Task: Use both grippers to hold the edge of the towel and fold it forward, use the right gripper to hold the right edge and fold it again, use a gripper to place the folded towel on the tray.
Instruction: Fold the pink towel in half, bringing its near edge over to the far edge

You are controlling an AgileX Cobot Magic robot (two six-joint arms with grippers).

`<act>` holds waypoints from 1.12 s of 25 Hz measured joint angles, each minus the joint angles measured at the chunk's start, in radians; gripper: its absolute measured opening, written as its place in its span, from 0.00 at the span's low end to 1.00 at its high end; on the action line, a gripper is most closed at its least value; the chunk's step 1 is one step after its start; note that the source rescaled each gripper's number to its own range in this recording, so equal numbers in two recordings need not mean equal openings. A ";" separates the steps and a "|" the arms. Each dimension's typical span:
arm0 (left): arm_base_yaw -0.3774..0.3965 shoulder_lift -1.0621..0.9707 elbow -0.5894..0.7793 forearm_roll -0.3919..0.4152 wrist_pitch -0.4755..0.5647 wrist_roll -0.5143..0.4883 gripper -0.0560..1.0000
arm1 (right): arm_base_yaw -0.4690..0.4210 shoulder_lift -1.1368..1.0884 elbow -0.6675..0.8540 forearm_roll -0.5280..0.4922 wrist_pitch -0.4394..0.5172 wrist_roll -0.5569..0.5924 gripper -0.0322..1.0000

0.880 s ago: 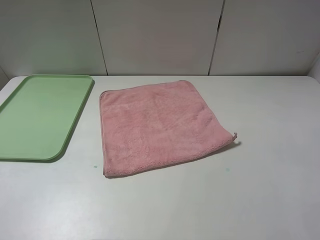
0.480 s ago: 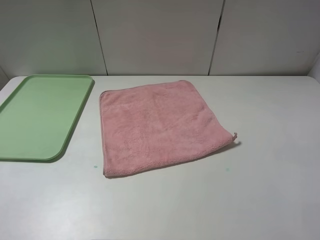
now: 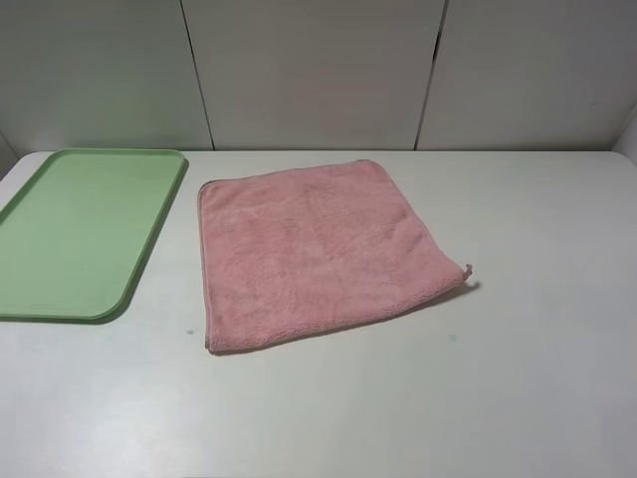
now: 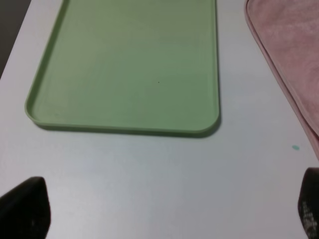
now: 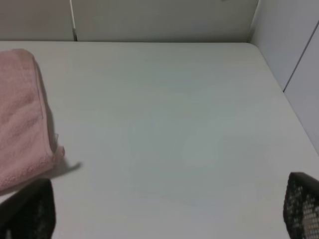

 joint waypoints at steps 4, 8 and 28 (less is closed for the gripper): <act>0.000 0.000 0.000 0.000 0.000 0.000 1.00 | 0.000 0.000 0.000 0.000 0.000 0.000 1.00; 0.000 0.000 0.000 0.000 0.000 0.000 1.00 | 0.000 0.000 0.000 0.000 0.000 0.000 1.00; 0.000 0.000 0.000 0.000 0.000 0.000 1.00 | 0.000 0.000 0.000 0.000 0.000 0.000 1.00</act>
